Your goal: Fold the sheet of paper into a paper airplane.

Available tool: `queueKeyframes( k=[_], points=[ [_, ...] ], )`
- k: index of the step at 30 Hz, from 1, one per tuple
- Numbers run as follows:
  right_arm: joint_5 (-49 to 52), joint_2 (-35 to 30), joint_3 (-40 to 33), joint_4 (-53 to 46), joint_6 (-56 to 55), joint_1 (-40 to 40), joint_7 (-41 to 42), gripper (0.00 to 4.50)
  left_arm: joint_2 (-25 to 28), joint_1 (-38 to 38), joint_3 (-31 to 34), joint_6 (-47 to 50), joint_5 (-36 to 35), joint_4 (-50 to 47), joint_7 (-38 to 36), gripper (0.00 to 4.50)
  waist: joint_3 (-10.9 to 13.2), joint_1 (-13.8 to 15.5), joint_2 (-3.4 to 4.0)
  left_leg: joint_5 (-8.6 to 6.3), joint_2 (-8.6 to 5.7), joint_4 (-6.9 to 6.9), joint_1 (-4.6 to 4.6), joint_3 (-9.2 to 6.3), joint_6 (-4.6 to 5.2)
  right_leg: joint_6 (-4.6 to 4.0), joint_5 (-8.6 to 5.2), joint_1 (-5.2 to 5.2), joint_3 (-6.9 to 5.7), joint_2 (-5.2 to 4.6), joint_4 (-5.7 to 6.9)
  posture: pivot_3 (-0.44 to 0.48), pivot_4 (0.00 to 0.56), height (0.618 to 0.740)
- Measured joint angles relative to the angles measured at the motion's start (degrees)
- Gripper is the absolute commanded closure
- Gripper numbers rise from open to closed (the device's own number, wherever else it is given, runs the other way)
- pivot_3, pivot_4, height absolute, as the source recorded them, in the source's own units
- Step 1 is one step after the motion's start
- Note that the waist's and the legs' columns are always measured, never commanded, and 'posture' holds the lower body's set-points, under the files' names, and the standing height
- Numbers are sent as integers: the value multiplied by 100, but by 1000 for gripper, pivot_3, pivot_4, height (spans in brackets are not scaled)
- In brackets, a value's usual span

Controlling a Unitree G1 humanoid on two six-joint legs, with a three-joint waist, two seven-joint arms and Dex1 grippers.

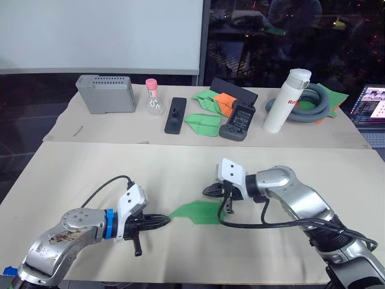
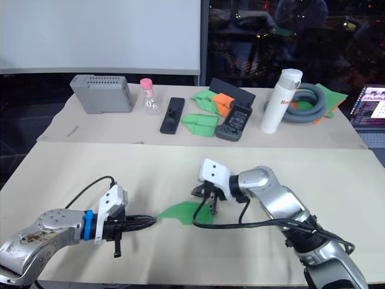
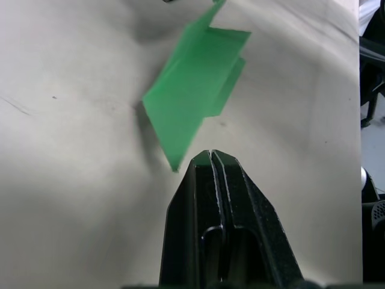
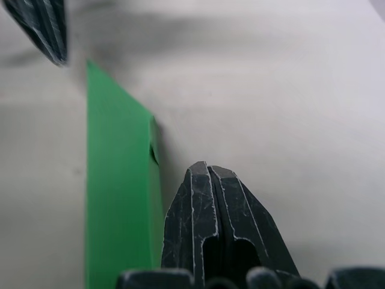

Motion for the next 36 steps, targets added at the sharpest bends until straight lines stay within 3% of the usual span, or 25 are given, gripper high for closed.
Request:
queueKeyframes(
  k=[5, 9, 16, 26, 31, 35, 36],
  points=[
    [204, -94, -368, -10, 98, -204, 173, 4484, 9, -62, -16, -7, 1, 40, -4, 4500, 1, -7, 1, 2, 2, 0, 0, 0, -2, 0, 0, -1, -6, 4, 5, 0, 150, 740],
    [779, -389, -716, -587, 562, -208, 514, 4484, 131, -71, 43, -7, -43, 89, -89, 4500, 1, 0, 1, 2, 5, 0, 0, -4, -2, 0, 0, 1, -11, 4, 6, 0, 150, 740],
    [862, -699, -284, -944, 1002, -43, 707, 4484, 286, -78, 229, -8, -173, 202, -211, 4500, 1, -16, 0, 2, 6, 2, 2, -3, -1, 0, 0, 1, -11, 4, 9, 0, 150, 740],
    [-145, -99, 347, 456, 122, -233, 291, 4484, 367, 218, 537, -16, -193, 29, -91, 4500, 1, -29, 1, 7, 2, 3, 5, -2, -10, 0, 0, 0, -11, 6, 20, 0, 150, 740],
    [-247, 24, 263, 900, -23, -632, 328, 4484, 283, 217, 527, -54, -171, 2, 73, 4500, 1, -19, 1, 9, 1, 4, 7, -4, -12, 0, 0, 1, -11, 7, 25, 0, 150, 740],
    [137, -163, -150, 707, 159, -767, 700, 4484, 246, 147, 473, -113, -142, 9, 156, 4500, 1, -9, 1, 8, 1, 4, 4, -4, -12, 0, 0, -1, -12, 7, 24, 0, 150, 740],
    [207, -237, -230, 613, 209, -804, 766, 4206, 246, 138, 469, -121, -136, 12, 160, 4500, 1, -10, 1, 8, 2, 3, 6, -4, -12, 0, 0, 0, -12, 7, 25, 0, 150, 740]
  ],
)
